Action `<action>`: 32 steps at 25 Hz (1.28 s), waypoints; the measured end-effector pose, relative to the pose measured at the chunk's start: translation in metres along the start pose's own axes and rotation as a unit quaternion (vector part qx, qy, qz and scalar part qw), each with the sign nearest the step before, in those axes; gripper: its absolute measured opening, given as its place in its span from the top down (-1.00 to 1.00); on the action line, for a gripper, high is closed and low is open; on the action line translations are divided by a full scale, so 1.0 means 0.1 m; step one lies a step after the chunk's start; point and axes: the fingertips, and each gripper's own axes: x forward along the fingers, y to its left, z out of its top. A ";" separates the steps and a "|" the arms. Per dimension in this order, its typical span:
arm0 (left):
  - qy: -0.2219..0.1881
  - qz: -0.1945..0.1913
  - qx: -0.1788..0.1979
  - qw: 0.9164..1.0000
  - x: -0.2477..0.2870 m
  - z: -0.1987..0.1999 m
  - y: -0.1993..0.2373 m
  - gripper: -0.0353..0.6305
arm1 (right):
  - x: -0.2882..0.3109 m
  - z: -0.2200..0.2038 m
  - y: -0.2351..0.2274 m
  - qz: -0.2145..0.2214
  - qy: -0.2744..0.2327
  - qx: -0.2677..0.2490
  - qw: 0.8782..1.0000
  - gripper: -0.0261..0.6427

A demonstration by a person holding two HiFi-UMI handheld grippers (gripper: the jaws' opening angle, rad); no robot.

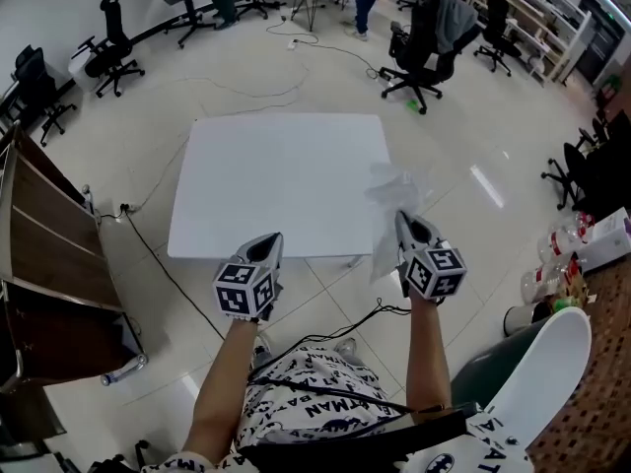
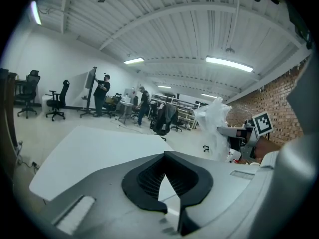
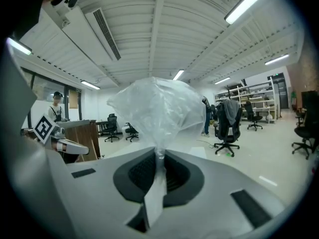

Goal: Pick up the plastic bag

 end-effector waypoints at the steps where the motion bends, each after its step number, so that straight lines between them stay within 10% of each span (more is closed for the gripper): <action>1: 0.003 0.001 -0.001 1.000 0.02 -0.02 0.00 0.89 | 0.01 0.07 -0.11 -0.006 0.002 -0.006 1.000 0.89; 12: 0.014 0.029 -0.030 0.999 0.18 -0.23 0.05 0.89 | 0.88 0.71 -0.67 0.047 0.012 -0.179 0.983 0.89; 26: 0.037 0.109 -0.092 0.989 -0.15 -0.72 0.70 0.89 | 2.50 -1.19 1.48 0.315 0.187 -0.400 0.840 0.89; 32: 0.052 0.137 -0.115 0.983 -0.42 -0.93 1.01 0.89 | 2.77 -1.82 2.14 0.352 0.246 -0.385 0.817 0.89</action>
